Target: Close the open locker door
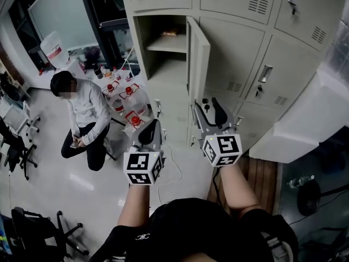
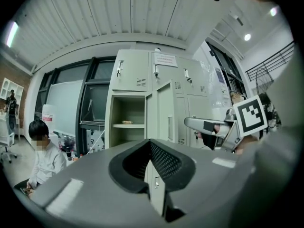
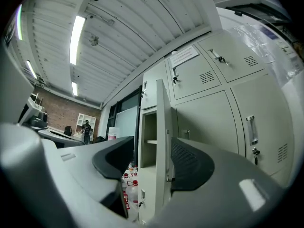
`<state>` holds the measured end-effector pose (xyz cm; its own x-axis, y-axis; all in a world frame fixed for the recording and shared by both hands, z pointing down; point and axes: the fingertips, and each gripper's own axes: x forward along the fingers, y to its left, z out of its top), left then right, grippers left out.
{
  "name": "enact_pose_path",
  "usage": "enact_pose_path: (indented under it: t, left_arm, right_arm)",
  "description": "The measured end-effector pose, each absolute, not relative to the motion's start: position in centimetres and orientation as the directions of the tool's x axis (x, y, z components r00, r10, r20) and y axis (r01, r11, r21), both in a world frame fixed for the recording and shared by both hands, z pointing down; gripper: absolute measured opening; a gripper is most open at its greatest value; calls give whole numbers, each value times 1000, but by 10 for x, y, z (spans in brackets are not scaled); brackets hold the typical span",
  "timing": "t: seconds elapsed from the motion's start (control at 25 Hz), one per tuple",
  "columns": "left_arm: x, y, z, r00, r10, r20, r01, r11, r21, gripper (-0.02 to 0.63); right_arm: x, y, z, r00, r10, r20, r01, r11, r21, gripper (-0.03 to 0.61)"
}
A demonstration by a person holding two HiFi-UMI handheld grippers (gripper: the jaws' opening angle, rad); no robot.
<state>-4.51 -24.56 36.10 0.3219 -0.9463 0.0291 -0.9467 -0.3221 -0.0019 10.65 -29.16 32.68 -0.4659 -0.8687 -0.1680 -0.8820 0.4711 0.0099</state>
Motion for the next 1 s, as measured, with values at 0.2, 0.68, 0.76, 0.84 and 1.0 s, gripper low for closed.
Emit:
enact_pose_path:
  t: [0.2,0.68,0.76,0.84,1.0]
  left_arm:
    - [-56,-247,365,305,-952,38,-952,-305,2,0]
    - [-65,-244,369,278,-959,52,-961,-278,-4,0]
    - [-66,-244,370,273,-961,54,-962,-273,-4,0]
    - [-66,-244,372,267,-962,58,-963,-268,-4,0]
    - [-68,-243,374,255,-965,63,-967,-256,-3,0]
  right_arm:
    - [103,-319,330,-475,-873,-115,-879,476,18,227]
    - [100,-367,342,-603,-797,25,-796,600,-80,222]
    - [99,-372,344,-625,-780,42,-780,622,-70,222]
    - [97,-376,346,-659,-750,55,-752,656,-66,222]
    - [89,-379,348,-733,-677,74,-680,730,-62,216]
